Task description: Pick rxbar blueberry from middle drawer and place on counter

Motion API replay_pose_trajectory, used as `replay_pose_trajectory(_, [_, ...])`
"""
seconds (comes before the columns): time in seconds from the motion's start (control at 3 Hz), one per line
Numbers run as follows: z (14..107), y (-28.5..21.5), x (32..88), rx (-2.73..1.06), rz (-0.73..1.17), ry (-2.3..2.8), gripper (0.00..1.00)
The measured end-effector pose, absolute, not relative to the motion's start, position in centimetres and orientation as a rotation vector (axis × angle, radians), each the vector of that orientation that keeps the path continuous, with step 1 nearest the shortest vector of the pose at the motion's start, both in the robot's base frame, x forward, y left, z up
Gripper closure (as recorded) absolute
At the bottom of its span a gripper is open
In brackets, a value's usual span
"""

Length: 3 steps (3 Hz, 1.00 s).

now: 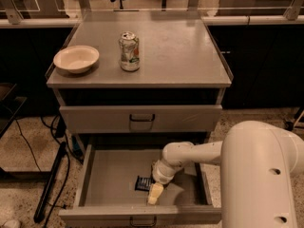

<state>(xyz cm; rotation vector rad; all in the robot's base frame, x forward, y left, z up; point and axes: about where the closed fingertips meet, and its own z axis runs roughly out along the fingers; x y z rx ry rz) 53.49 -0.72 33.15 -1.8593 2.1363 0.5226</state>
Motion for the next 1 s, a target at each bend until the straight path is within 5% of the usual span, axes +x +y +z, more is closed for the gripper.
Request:
replay_pose_trajectory(0.33, [33.11,-0.72,53.48,-1.859,0.523,2.137,0.00])
replay_pose_trajectory(1.0, [33.10,-0.72,53.47,-1.860,0.523,2.137,0.49])
